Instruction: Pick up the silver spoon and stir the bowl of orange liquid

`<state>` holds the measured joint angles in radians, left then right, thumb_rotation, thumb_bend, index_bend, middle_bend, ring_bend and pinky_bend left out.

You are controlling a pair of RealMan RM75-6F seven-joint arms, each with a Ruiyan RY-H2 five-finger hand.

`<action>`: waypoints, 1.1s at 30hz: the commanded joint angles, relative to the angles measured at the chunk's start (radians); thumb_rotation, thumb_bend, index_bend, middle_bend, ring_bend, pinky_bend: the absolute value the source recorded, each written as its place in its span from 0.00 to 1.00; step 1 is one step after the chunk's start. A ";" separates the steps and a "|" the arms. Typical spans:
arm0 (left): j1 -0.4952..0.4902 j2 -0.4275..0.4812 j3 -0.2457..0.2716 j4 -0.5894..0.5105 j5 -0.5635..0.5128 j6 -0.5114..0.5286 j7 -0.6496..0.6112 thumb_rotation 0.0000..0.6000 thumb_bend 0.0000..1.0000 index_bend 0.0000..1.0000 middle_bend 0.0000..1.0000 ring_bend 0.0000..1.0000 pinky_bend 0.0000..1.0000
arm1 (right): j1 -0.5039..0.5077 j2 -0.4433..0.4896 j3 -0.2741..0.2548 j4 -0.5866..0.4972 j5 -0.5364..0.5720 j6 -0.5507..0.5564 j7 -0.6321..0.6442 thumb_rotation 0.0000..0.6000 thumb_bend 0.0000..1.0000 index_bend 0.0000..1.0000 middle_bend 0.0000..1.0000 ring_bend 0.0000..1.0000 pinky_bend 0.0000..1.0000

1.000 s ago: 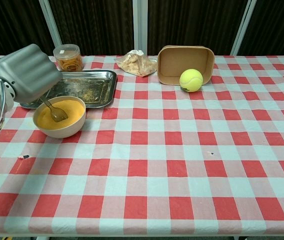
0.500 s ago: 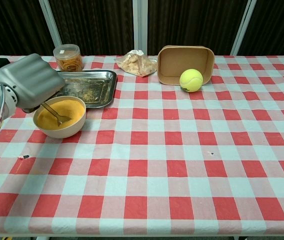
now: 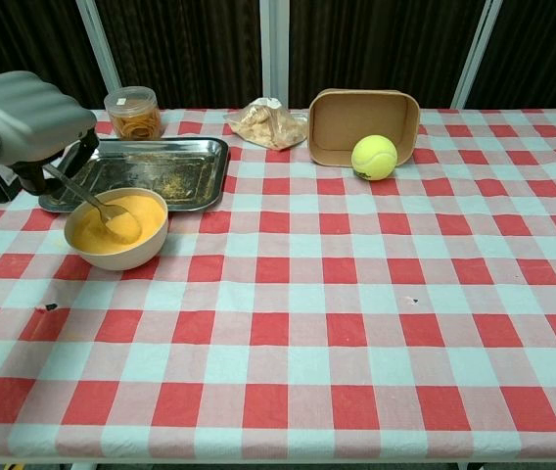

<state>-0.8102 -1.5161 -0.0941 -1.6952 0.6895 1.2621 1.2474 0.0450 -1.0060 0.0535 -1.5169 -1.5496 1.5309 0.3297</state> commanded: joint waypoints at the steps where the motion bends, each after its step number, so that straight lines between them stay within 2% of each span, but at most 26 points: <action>1: -0.010 -0.002 0.007 0.011 0.007 0.019 0.024 1.00 0.41 0.66 0.99 0.97 0.98 | 0.000 0.000 0.000 -0.001 0.000 -0.001 0.000 1.00 0.27 0.00 0.05 0.00 0.00; 4: -0.020 -0.021 0.019 0.037 0.021 0.046 0.056 1.00 0.41 0.66 0.99 0.97 0.98 | 0.001 -0.001 0.000 -0.001 0.000 -0.002 -0.001 1.00 0.27 0.00 0.05 0.00 0.00; 10: -0.033 -0.110 0.074 0.148 0.085 0.113 0.159 1.00 0.41 0.66 0.99 0.97 0.98 | 0.001 0.000 0.000 0.000 0.001 -0.004 -0.002 1.00 0.27 0.00 0.05 0.00 0.00; 19: -0.016 -0.183 0.116 0.206 0.132 0.127 0.204 1.00 0.41 0.66 0.99 0.97 0.98 | 0.001 -0.002 -0.001 0.004 0.004 -0.008 0.002 1.00 0.27 0.00 0.05 0.00 0.00; 24: -0.006 -0.186 0.105 0.197 0.129 0.103 0.179 1.00 0.41 0.66 0.99 0.97 0.98 | 0.002 -0.002 -0.001 0.005 0.004 -0.010 0.003 1.00 0.27 0.00 0.05 0.00 0.00; 29: -0.004 -0.133 0.061 0.127 0.075 0.014 0.093 1.00 0.41 0.66 0.99 0.97 0.98 | 0.001 -0.001 0.000 0.003 0.003 -0.007 0.002 1.00 0.27 0.00 0.05 0.00 0.00; 33: 0.000 -0.100 0.036 0.105 0.073 0.002 0.036 1.00 0.41 0.66 0.99 0.97 0.98 | 0.001 -0.001 0.000 0.001 0.002 -0.006 0.000 1.00 0.27 0.00 0.05 0.00 0.00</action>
<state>-0.8132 -1.6344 -0.0420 -1.5733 0.7741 1.2759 1.3084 0.0462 -1.0071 0.0536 -1.5162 -1.5475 1.5246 0.3293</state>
